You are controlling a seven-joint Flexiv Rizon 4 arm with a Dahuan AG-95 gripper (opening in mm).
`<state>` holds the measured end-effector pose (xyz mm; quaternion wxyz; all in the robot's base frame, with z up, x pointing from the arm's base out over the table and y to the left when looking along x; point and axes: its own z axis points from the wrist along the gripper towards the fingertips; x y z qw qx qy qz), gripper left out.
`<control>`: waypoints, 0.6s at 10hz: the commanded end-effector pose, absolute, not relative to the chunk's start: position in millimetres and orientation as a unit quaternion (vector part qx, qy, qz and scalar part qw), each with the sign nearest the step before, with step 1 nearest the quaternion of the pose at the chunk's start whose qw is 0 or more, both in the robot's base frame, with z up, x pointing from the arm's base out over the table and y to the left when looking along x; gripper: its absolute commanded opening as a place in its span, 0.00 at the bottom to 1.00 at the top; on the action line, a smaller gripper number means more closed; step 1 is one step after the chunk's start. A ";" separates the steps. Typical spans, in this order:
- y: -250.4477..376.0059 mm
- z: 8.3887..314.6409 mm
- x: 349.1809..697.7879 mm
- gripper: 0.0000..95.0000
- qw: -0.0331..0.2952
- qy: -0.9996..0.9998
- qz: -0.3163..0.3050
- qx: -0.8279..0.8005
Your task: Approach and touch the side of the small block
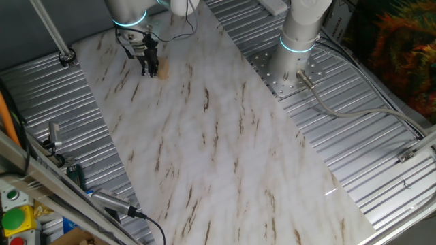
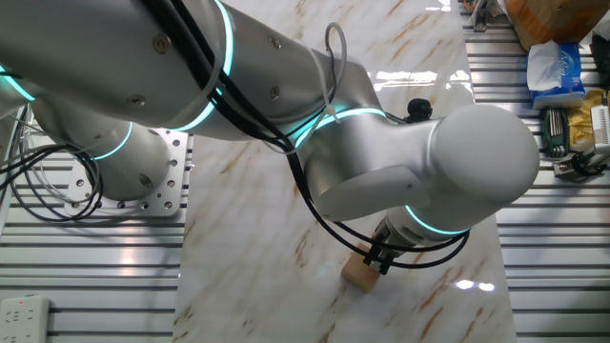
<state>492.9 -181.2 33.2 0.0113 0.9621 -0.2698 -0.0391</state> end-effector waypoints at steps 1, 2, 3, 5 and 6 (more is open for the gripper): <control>-181.1 33.2 492.4 0.00 0.013 -0.270 -0.040 0.962; -181.1 33.3 492.3 0.00 0.013 -0.269 -0.040 0.962; -181.2 33.3 492.2 0.00 0.012 -0.268 -0.041 0.963; -182.2 33.1 490.6 0.00 0.011 -0.267 -0.039 0.963; -182.7 32.9 489.9 0.00 0.011 -0.265 -0.038 0.963</control>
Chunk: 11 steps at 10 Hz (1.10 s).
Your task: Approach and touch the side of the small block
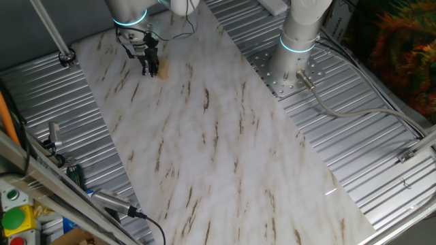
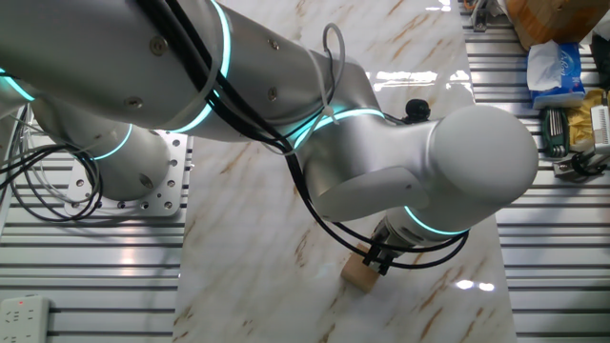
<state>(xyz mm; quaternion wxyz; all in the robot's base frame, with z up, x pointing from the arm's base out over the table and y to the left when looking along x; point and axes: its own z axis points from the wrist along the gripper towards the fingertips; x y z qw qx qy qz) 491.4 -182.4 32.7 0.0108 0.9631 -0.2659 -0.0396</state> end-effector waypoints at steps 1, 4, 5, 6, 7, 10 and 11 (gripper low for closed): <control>-183.2 32.6 489.3 0.00 0.011 -0.266 -0.038 0.963; -183.0 32.9 489.4 0.00 0.010 -0.272 -0.038 0.962; -182.7 33.1 489.7 0.00 0.010 -0.273 -0.039 0.961; -182.1 33.5 490.3 0.00 0.010 -0.276 -0.039 0.960; -180.6 34.5 491.7 0.00 0.013 -0.281 -0.040 0.959; -178.0 35.2 493.5 0.00 0.012 -0.290 -0.039 0.956; -177.7 35.0 493.6 0.00 0.012 -0.290 -0.039 0.956</control>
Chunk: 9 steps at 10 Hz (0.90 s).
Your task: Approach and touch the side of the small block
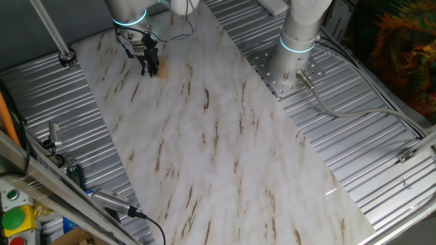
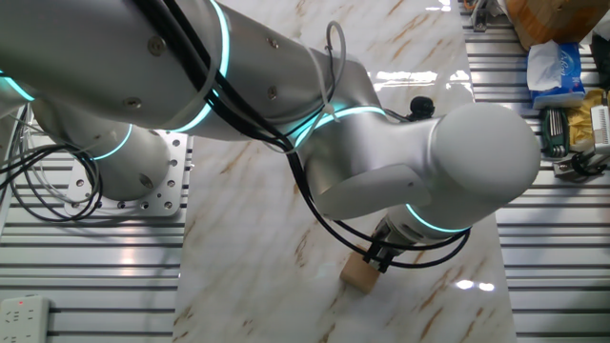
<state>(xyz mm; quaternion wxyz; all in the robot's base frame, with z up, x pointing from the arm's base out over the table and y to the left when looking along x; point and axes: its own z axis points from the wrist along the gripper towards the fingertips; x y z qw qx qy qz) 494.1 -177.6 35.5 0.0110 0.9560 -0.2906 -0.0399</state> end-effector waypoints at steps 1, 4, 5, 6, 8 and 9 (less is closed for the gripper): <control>-177.5 35.0 493.6 0.00 0.011 -0.291 -0.040 0.956; -176.0 34.3 494.2 0.00 0.011 -0.294 -0.041 0.955; -174.9 33.8 494.5 0.00 0.011 -0.293 -0.040 0.955; -173.4 33.1 495.0 0.00 0.012 -0.292 -0.040 0.956; -169.2 32.4 496.7 0.00 0.016 -0.295 -0.036 0.955; -163.0 34.7 500.6 0.00 0.014 -0.309 -0.039 0.950</control>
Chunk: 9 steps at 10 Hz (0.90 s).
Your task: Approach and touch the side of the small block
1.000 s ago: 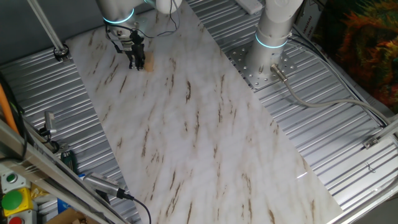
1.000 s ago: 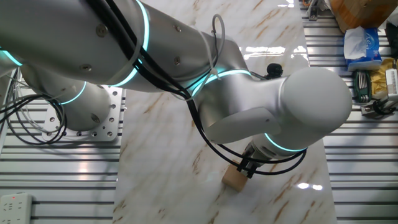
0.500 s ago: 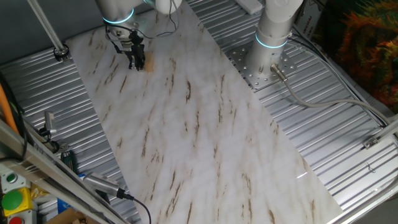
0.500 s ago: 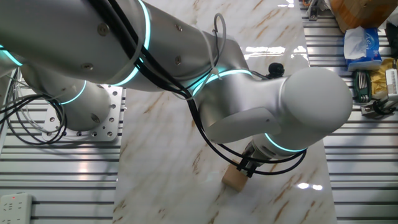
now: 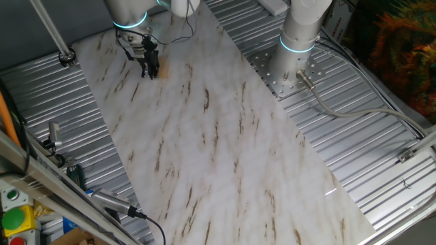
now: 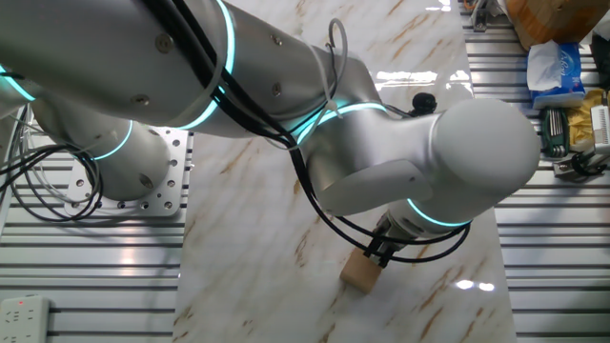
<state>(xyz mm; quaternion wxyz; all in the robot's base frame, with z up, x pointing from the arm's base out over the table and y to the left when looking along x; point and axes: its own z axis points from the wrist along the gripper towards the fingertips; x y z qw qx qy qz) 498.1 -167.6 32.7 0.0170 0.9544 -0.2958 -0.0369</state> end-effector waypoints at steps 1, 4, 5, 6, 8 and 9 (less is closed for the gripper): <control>-155.5 37.7 505.2 0.00 0.016 -0.310 -0.038 0.950; -139.9 35.9 508.1 0.00 0.010 -0.346 -0.037 0.938; -132.3 33.9 508.7 0.00 0.003 -0.386 -0.041 0.922; -127.7 33.8 508.4 0.00 0.003 -0.419 -0.043 0.907; -115.2 42.6 502.4 0.00 0.001 -0.513 -0.040 0.857; -111.7 48.3 498.6 0.00 0.001 -0.550 -0.038 0.835</control>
